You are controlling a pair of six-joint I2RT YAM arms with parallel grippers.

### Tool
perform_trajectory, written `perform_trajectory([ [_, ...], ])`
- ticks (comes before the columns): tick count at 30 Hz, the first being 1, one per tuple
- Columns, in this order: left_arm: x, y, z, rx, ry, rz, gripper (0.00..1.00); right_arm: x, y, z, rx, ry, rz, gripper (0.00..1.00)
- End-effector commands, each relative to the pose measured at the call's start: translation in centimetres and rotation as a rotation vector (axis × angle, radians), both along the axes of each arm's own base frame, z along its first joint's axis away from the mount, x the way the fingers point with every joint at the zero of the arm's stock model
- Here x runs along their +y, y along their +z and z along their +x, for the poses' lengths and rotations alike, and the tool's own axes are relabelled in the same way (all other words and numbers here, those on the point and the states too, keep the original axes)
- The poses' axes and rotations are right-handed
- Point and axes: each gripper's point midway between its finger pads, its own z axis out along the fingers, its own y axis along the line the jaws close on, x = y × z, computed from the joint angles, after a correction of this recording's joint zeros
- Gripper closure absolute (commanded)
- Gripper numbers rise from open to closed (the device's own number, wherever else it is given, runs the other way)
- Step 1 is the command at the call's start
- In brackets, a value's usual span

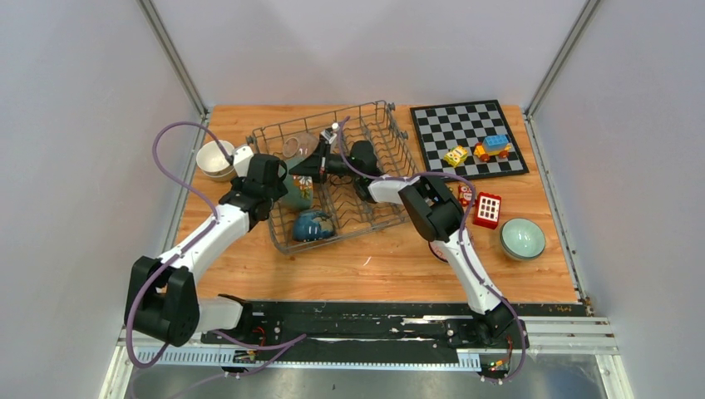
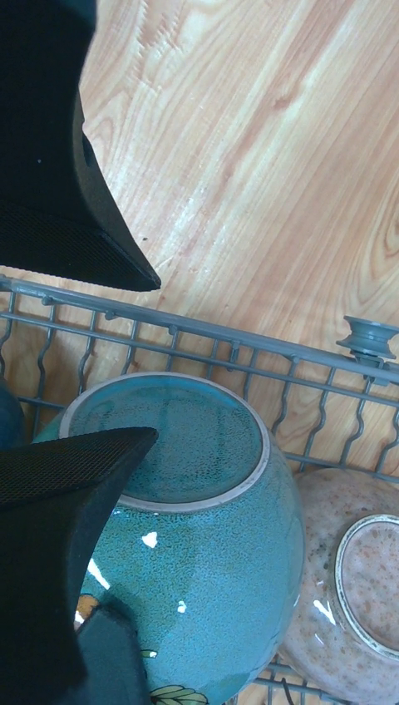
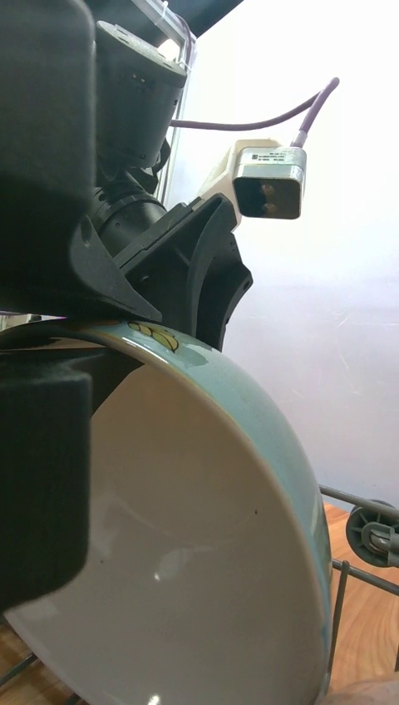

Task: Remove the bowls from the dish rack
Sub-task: Pick up the bowl from the dish rack.

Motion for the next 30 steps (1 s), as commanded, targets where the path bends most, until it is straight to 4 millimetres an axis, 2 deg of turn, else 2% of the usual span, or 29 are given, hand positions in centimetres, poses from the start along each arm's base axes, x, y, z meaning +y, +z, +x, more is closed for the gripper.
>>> perform_trajectory([
  [1, -0.1, 2.3, 0.4, -0.048, -0.004, -0.023, 0.36, 0.4, 6.5, -1.2, -0.139, 0.002, 0.170, 0.97],
  [6, 0.1, 3.5, 0.3, -0.070, 0.007, -0.030, 0.35, 0.3, 7.2, -1.4, -0.134, 0.003, 0.191, 0.97],
  [22, 0.9, 9.7, -1.2, -0.194, 0.033, -0.069, 0.30, 0.5, 9.9, -2.0, -0.149, 0.011, 0.228, 0.97],
  [30, 1.2, 11.0, -2.0, -0.227, 0.038, -0.078, 0.30, 0.6, 11.6, -1.9, -0.166, 0.005, 0.254, 0.97],
])
